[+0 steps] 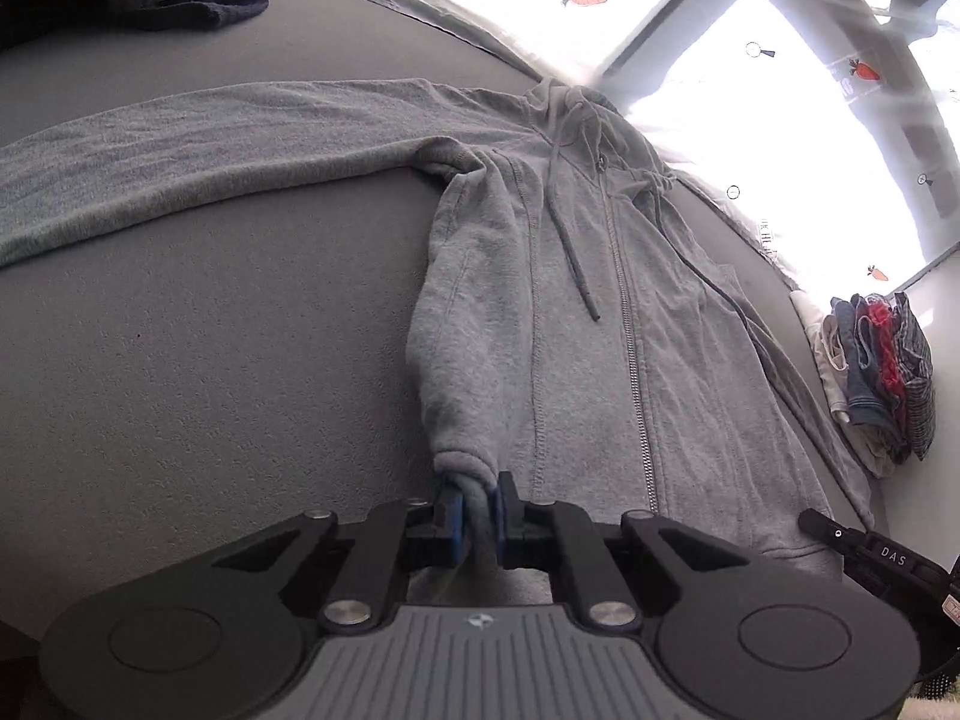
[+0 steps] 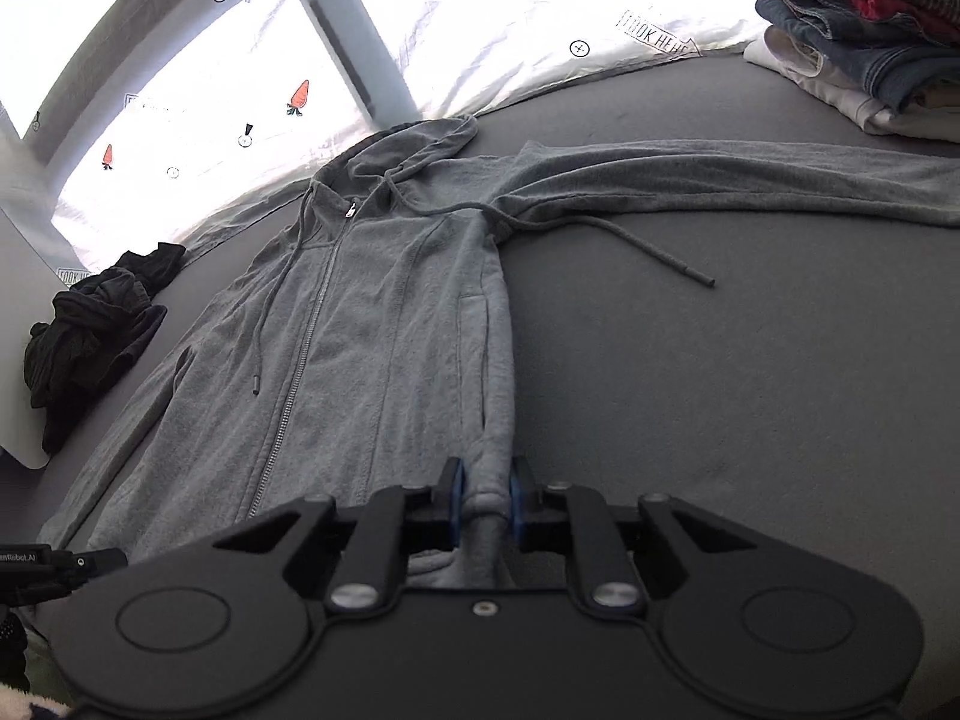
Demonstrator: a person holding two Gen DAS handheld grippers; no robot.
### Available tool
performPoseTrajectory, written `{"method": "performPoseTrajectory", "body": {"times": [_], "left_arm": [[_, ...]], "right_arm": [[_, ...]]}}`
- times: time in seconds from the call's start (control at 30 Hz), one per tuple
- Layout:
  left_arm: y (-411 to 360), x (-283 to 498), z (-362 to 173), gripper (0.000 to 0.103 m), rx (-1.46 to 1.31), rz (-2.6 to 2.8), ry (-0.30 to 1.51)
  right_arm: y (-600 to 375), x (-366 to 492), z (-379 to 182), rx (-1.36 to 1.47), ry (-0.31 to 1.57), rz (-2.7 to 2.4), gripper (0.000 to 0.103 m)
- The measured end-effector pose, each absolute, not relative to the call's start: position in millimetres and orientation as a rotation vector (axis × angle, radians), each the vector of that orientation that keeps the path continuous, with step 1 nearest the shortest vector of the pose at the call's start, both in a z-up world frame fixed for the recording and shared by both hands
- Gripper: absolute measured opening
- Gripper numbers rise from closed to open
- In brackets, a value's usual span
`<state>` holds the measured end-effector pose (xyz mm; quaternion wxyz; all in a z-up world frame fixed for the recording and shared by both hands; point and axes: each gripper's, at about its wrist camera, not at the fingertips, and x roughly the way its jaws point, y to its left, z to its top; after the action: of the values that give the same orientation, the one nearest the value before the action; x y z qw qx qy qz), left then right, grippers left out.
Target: Fold clothes
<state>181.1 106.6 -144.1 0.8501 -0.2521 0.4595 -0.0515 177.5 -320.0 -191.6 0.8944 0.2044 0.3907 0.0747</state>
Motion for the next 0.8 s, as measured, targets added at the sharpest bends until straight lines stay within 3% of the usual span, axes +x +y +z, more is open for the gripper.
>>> {"method": "performPoseTrajectory", "body": {"times": [0.1,0.2,0.23,0.27,0.33,0.4,0.47,0.57,0.8], "left_arm": [[101,185,-153,0.018,-0.481,-0.08,1.037],[100,187,-156,0.025,-0.456,-0.062,1.05],[100,188,-153,0.03,-0.442,-0.06,1.038],[101,188,-149,0.04,-0.425,-0.049,1.022],[107,188,-140,0.048,-0.415,-0.013,0.979],[118,188,-134,0.06,-0.438,0.028,0.942],[131,189,-133,0.07,-0.468,0.101,0.916],[150,190,-134,0.075,-0.505,0.218,0.894],[205,179,-143,0.078,-0.635,0.498,0.864]], "right_arm": [[-321,180,-201,0.398,0.879,0.14,0.018],[-312,187,-209,0.307,0.943,0.11,0.026],[-310,187,-205,0.288,0.926,0.103,0.041],[-309,187,-199,0.263,0.902,0.089,0.064],[-307,190,-190,0.217,0.855,0.063,0.077],[-304,198,-184,0.188,0.827,0.051,0.079],[-297,210,-182,0.149,0.814,0.05,0.093],[-278,229,-183,0.088,0.806,0.086,0.102],[-216,282,-196,-0.032,0.867,0.175,0.103]]}}
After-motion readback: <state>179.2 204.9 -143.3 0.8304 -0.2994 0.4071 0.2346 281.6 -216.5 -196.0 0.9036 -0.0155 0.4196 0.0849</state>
